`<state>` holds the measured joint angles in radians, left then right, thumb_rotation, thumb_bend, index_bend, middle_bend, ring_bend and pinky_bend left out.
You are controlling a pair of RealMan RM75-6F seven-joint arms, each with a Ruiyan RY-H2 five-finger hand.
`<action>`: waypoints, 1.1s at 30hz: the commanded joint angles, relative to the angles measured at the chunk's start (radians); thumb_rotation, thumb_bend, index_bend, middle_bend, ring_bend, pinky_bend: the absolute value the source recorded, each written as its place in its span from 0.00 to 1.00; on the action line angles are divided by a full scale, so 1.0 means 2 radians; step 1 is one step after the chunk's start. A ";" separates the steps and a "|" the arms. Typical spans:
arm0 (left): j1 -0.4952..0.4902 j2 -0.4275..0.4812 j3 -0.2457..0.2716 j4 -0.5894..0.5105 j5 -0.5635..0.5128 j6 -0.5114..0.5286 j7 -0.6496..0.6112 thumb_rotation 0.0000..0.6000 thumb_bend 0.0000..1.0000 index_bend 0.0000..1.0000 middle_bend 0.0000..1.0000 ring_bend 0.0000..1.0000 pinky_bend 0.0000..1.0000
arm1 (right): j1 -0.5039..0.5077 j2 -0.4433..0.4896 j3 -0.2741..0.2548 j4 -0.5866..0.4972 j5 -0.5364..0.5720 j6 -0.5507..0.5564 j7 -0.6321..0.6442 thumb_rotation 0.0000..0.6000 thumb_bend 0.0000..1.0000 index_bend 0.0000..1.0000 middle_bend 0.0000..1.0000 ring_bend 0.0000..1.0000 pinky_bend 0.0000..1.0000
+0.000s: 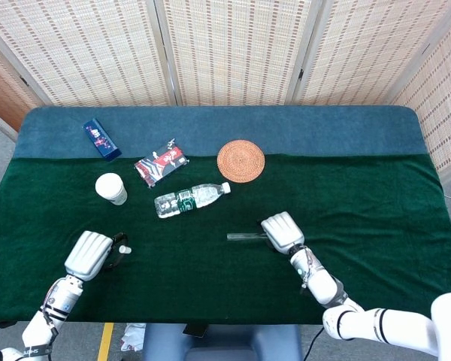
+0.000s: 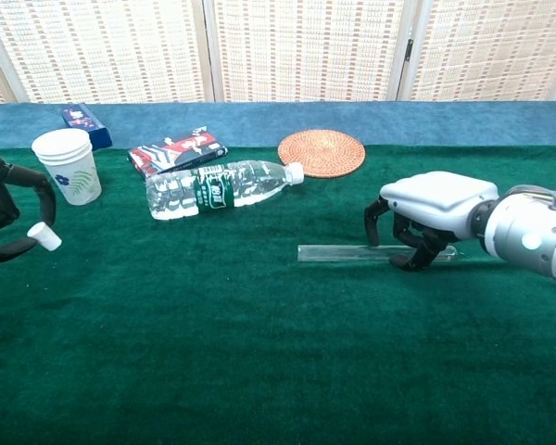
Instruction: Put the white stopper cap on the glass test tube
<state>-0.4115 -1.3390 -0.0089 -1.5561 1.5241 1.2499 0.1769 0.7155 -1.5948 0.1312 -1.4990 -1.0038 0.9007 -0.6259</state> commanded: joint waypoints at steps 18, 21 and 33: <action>0.005 -0.002 0.001 0.016 0.002 0.000 -0.013 1.00 0.45 0.58 0.99 0.87 0.79 | 0.023 -0.033 -0.003 0.020 0.025 0.013 -0.017 1.00 0.44 0.50 0.90 1.00 1.00; 0.007 -0.002 0.001 0.018 0.003 0.002 -0.017 1.00 0.45 0.58 0.99 0.87 0.79 | 0.024 -0.037 -0.002 0.021 0.029 0.016 -0.016 1.00 0.44 0.54 0.90 1.00 1.00; 0.008 0.005 -0.006 0.016 0.006 0.010 -0.040 1.00 0.45 0.58 0.99 0.87 0.79 | 0.013 -0.005 0.005 -0.020 -0.001 0.040 0.030 1.00 0.44 0.70 0.92 1.00 1.00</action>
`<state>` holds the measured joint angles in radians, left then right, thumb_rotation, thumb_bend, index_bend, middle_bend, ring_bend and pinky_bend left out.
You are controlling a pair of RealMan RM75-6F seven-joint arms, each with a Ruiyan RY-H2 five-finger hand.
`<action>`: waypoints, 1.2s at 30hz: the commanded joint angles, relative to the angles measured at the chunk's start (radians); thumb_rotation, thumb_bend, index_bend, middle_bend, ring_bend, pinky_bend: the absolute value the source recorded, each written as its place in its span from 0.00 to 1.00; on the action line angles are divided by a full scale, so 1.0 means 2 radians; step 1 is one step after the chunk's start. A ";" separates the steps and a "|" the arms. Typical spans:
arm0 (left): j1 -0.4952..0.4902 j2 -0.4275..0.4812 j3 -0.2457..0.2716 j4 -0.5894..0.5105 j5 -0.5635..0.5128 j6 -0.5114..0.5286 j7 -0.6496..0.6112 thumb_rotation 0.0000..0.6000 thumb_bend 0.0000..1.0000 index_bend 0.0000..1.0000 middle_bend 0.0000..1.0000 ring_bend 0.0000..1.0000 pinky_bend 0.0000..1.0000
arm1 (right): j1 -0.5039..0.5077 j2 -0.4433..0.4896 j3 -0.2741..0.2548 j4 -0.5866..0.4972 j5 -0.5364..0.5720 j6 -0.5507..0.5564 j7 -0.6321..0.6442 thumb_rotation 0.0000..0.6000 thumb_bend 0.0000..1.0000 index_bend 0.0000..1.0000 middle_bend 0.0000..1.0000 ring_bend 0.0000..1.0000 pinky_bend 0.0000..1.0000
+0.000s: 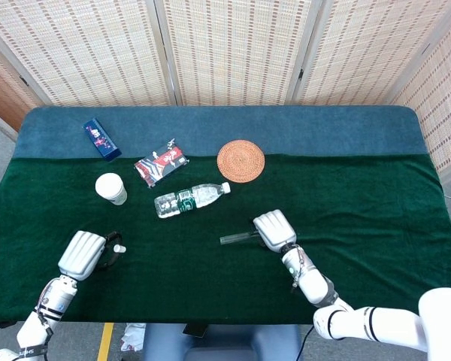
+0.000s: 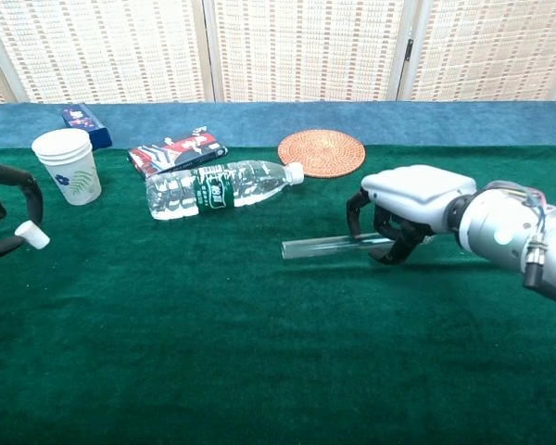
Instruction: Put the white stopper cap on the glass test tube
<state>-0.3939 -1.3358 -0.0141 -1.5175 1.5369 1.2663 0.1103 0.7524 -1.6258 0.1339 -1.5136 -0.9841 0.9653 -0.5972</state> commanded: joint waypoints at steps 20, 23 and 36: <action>-0.014 0.033 -0.058 -0.091 0.032 0.066 -0.130 1.00 0.45 0.59 0.99 0.87 0.79 | -0.038 0.027 0.040 -0.098 -0.055 -0.008 0.258 1.00 0.44 0.81 0.95 1.00 1.00; -0.018 0.031 -0.057 -0.099 0.040 0.065 -0.132 1.00 0.45 0.59 0.99 0.87 0.79 | -0.033 0.010 0.046 -0.095 -0.055 -0.009 0.271 1.00 0.44 0.81 0.94 1.00 1.00; -0.031 0.013 -0.049 -0.116 0.066 0.059 -0.113 1.00 0.45 0.59 0.99 0.87 0.79 | -0.015 -0.044 0.063 -0.079 -0.049 -0.007 0.284 1.00 0.44 0.81 0.95 1.00 1.00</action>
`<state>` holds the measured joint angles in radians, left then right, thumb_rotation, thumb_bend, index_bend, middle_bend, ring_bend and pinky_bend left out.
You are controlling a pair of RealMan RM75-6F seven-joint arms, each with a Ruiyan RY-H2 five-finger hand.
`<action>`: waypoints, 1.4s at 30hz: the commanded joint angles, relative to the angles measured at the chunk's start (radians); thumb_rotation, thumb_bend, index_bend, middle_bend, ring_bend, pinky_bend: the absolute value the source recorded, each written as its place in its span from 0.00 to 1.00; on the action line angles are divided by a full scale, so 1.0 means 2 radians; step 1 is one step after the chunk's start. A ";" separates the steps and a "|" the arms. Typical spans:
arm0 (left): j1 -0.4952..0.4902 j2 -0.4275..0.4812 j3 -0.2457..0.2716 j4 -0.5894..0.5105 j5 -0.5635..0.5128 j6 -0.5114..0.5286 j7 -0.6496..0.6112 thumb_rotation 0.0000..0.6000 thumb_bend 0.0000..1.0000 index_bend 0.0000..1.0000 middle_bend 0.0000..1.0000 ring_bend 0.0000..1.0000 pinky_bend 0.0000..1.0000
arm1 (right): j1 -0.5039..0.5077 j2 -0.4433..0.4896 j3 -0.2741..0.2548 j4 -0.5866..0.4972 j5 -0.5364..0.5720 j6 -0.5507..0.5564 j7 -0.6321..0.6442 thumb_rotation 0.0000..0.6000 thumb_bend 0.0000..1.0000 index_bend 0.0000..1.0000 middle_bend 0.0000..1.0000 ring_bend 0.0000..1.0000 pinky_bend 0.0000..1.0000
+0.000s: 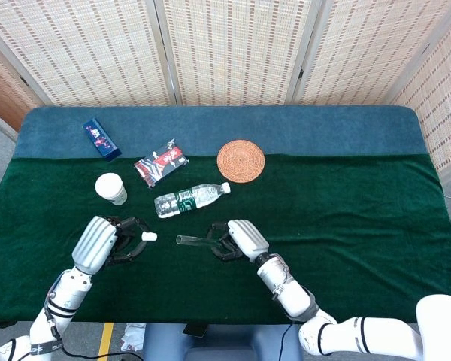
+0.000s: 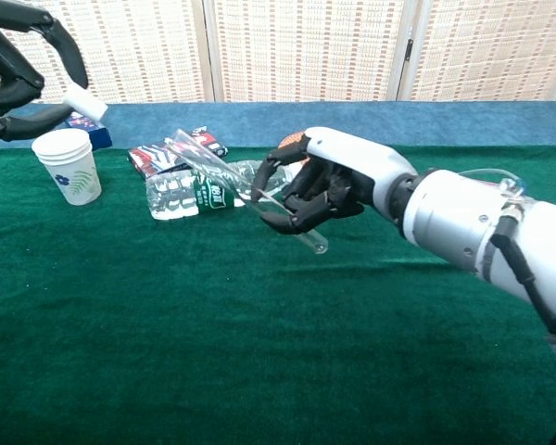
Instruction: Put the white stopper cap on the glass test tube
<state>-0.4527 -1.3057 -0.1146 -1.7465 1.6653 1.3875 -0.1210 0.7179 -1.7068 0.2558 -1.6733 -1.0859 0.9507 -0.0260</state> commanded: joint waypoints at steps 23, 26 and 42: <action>-0.011 -0.021 0.004 0.004 0.002 -0.004 0.011 1.00 0.45 0.59 0.99 0.87 0.79 | 0.012 -0.024 0.007 0.004 0.004 0.007 -0.003 1.00 0.44 0.81 0.95 1.00 1.00; -0.011 -0.022 0.004 0.005 0.002 -0.004 0.010 1.00 0.45 0.59 0.99 0.87 0.79 | 0.013 -0.026 0.009 0.005 0.005 0.007 -0.005 1.00 0.44 0.81 0.95 1.00 1.00; -0.012 -0.027 0.005 0.010 -0.004 -0.006 0.010 1.00 0.45 0.59 0.99 0.87 0.79 | 0.023 -0.039 0.015 0.012 0.017 0.005 -0.014 1.00 0.44 0.82 0.95 1.00 1.00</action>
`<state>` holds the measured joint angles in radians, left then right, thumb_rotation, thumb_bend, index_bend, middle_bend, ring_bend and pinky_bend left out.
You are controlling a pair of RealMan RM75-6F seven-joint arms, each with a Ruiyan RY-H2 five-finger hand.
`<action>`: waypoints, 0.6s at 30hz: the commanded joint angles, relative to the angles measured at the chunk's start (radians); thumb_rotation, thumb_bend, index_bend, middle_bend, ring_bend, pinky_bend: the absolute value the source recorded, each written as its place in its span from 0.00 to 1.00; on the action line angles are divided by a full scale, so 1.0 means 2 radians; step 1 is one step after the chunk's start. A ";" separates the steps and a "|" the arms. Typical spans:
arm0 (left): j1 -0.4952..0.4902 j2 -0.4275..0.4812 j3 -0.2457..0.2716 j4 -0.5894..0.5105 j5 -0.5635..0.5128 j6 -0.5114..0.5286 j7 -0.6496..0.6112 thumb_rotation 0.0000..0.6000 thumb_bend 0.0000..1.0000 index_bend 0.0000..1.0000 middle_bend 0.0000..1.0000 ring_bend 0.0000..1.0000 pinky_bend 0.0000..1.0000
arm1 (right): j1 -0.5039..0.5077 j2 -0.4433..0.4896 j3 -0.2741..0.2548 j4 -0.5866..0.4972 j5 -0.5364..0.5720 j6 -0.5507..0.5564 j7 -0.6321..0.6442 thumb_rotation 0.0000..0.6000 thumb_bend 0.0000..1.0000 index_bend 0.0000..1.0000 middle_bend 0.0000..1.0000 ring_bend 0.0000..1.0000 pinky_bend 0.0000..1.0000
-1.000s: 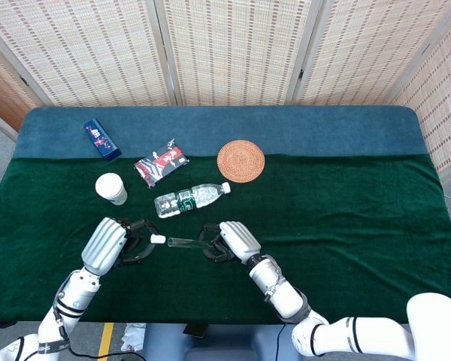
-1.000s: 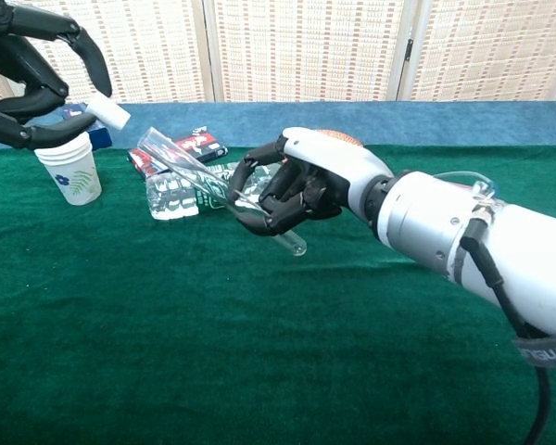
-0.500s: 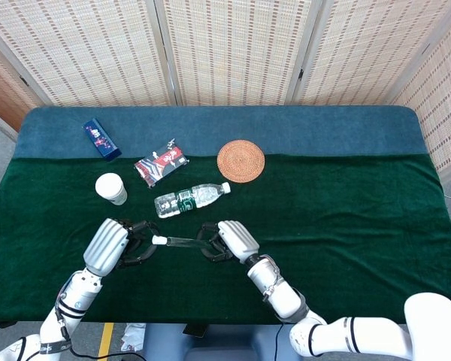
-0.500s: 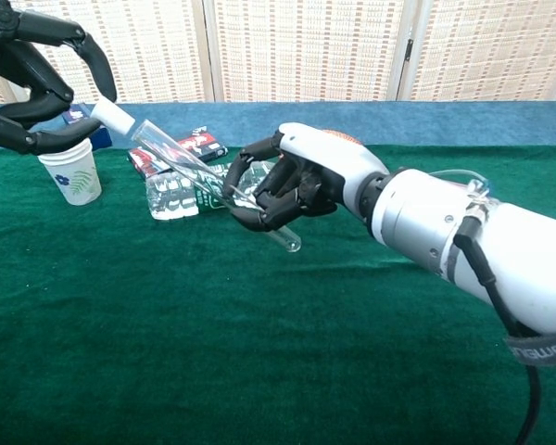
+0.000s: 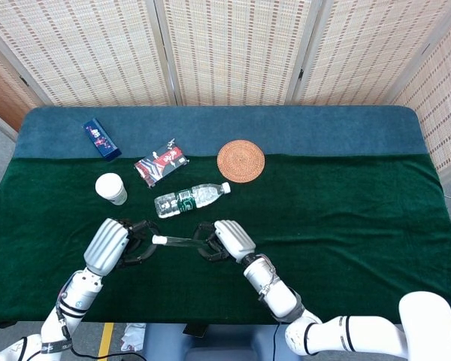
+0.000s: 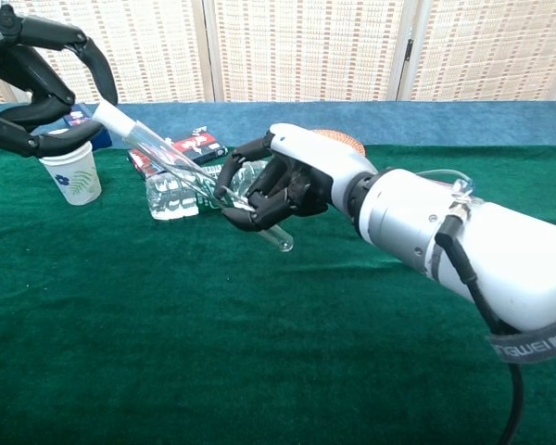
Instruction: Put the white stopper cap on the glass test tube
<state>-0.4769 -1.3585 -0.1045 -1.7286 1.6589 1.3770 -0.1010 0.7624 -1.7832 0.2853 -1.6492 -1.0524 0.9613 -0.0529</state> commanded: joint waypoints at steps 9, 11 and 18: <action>-0.003 -0.006 0.001 0.004 -0.002 -0.003 -0.001 1.00 0.45 0.59 0.99 0.87 0.79 | 0.005 -0.010 0.003 0.003 0.004 0.000 -0.001 1.00 0.44 0.82 0.95 1.00 1.00; -0.004 -0.008 0.001 0.004 -0.002 -0.004 -0.001 1.00 0.45 0.59 0.99 0.87 0.79 | 0.006 -0.012 0.003 0.004 0.004 0.000 -0.001 1.00 0.44 0.82 0.95 1.00 1.00; -0.005 -0.010 0.001 0.006 -0.004 -0.006 0.000 1.00 0.45 0.59 0.99 0.87 0.79 | 0.007 -0.015 0.004 0.004 0.004 0.003 -0.002 1.00 0.44 0.82 0.95 1.00 1.00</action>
<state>-0.4868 -1.3779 -0.1017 -1.7162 1.6510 1.3645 -0.1019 0.7757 -1.8128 0.2933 -1.6411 -1.0452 0.9666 -0.0576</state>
